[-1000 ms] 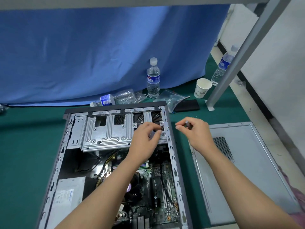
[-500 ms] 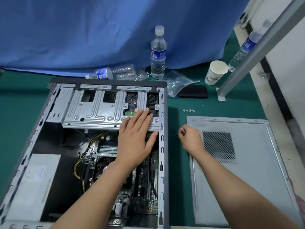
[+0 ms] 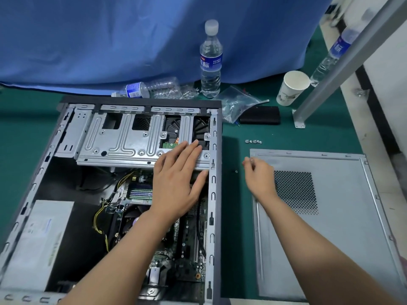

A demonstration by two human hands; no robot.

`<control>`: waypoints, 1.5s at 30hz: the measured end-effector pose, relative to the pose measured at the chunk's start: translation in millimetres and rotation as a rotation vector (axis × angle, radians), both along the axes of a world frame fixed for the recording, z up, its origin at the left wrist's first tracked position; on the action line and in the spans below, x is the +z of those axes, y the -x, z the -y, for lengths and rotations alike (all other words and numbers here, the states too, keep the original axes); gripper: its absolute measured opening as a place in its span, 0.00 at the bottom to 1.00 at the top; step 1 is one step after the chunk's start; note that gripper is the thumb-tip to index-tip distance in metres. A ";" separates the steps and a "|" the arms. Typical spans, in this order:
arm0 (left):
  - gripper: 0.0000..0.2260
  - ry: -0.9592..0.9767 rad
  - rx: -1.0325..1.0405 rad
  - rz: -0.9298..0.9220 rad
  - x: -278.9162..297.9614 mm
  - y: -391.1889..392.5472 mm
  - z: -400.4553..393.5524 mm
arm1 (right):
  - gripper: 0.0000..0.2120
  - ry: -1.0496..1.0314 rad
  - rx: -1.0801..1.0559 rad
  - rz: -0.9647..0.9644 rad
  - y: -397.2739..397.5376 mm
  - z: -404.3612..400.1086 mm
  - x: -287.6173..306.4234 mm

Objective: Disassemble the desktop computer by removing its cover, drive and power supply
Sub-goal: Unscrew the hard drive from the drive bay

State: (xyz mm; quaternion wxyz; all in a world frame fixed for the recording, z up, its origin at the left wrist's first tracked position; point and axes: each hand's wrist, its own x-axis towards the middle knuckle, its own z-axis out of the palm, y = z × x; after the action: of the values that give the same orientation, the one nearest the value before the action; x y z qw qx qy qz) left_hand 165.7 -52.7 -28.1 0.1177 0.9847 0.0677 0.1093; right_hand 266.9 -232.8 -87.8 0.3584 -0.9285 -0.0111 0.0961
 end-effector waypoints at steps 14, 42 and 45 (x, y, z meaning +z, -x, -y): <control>0.25 -0.015 -0.007 -0.050 2.6 1.6 0.4 | 0.05 -0.596 -0.631 -0.314 35.5 47.1 5.6; 0.25 0.126 -0.064 -0.060 8.7 2.7 -3.9 | 0.08 0.028 -0.275 -0.182 56.6 40.0 13.3; 0.20 0.528 -0.047 -0.065 19.0 1.0 -8.7 | 0.06 -0.138 -0.196 -0.115 51.0 29.0 41.7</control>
State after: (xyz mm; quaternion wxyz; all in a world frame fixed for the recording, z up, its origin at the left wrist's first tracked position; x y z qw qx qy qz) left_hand 164.6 -44.1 -9.1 0.3708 0.9242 0.0745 0.0536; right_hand 215.9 -261.7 -46.0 0.4292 -0.8913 0.0936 0.1125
